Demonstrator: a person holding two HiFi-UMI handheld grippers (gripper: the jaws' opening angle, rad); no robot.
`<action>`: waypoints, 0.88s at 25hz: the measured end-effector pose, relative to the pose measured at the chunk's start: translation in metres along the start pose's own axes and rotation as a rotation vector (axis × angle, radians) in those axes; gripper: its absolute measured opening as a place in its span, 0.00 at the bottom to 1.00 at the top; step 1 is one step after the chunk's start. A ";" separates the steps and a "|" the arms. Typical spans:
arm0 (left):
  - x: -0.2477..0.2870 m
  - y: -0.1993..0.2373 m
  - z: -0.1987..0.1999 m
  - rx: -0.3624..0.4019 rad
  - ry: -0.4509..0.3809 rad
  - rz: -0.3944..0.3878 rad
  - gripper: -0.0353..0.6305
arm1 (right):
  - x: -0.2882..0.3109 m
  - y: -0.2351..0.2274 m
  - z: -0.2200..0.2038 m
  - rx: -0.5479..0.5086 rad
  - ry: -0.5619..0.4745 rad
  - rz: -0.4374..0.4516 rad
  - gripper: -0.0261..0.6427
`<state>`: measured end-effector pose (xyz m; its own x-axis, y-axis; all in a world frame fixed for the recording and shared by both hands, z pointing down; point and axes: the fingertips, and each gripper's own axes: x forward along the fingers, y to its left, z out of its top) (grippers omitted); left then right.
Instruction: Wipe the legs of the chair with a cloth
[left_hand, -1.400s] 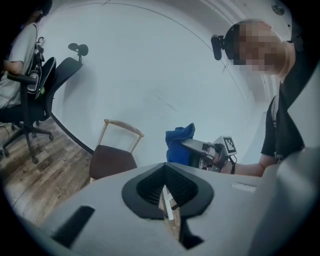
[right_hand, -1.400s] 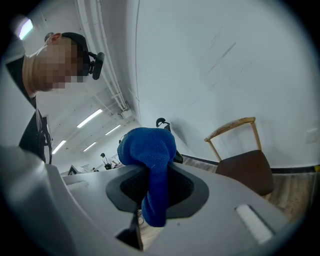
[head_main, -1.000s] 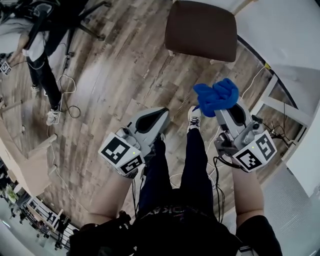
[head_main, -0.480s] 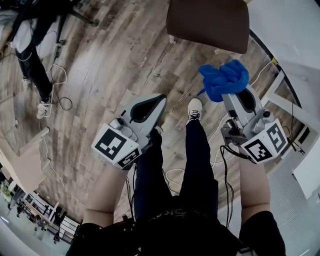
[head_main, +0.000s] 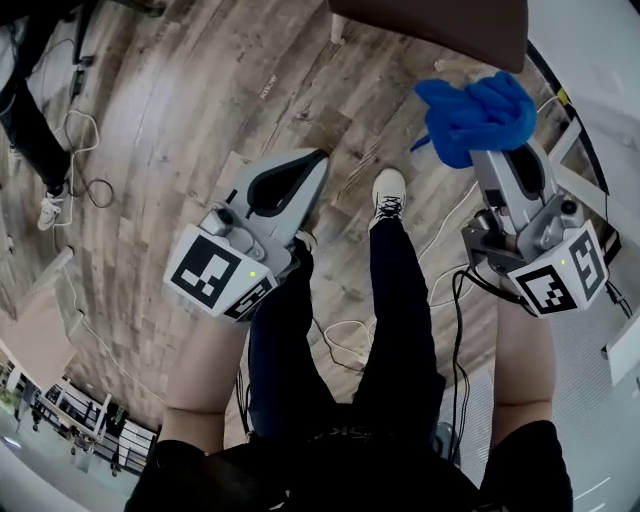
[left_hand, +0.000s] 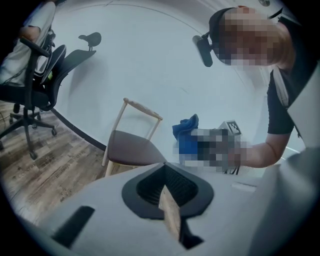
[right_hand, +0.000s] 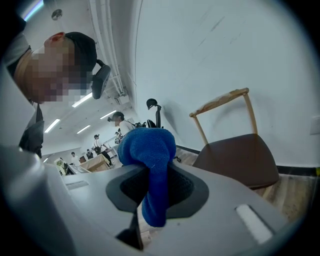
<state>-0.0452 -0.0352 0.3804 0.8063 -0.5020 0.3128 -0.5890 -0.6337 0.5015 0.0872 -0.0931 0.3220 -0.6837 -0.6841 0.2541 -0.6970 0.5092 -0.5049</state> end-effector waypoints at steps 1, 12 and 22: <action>0.001 0.004 -0.007 0.001 -0.002 0.001 0.06 | 0.002 -0.004 -0.008 -0.001 0.004 -0.004 0.17; 0.018 0.051 -0.071 -0.011 -0.059 0.009 0.06 | 0.050 -0.044 -0.072 -0.053 0.016 0.017 0.17; 0.035 0.082 -0.113 0.030 -0.058 -0.033 0.06 | 0.092 -0.079 -0.114 -0.116 -0.013 0.058 0.17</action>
<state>-0.0596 -0.0380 0.5238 0.8212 -0.5133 0.2493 -0.5646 -0.6670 0.4862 0.0551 -0.1372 0.4792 -0.7211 -0.6583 0.2163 -0.6774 0.6042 -0.4197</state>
